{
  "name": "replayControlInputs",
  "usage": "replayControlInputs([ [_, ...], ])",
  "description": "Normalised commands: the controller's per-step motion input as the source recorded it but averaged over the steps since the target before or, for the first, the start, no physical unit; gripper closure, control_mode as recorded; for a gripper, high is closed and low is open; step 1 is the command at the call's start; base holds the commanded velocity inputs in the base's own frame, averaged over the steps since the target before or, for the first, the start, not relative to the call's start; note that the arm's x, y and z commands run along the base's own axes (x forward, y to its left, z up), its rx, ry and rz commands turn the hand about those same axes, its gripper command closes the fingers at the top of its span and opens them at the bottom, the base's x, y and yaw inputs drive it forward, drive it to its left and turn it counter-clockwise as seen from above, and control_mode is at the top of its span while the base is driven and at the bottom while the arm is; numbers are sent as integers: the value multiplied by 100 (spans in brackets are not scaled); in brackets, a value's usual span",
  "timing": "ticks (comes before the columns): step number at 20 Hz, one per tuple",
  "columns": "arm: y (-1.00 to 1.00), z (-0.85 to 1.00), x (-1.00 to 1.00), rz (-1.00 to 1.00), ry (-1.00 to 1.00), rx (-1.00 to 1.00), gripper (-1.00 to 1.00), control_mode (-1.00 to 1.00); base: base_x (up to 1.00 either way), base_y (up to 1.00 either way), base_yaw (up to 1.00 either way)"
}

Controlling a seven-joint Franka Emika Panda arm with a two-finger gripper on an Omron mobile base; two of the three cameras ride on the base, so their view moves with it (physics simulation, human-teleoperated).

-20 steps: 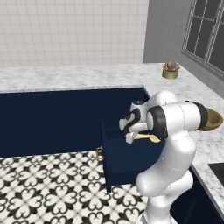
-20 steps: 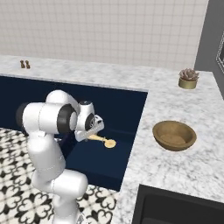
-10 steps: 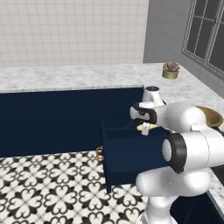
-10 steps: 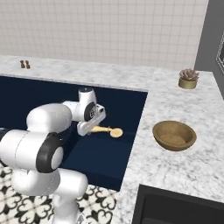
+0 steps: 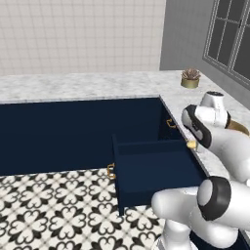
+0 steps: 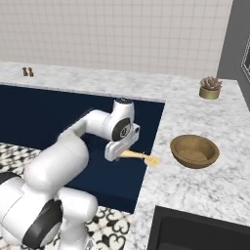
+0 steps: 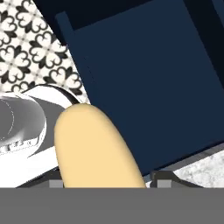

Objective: Pick the pizza cutter from the drawer and place it on the counter.

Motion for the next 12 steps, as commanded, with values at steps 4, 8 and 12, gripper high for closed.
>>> replayControlInputs([
  [4,-100,-30,-13,6,0,8,100,-100,0,0,0],
  [8,-85,0,54,4,14,0,100,-100,0,0,0],
  [12,-97,-11,-13,0,2,5,100,-100,0,0,0],
])
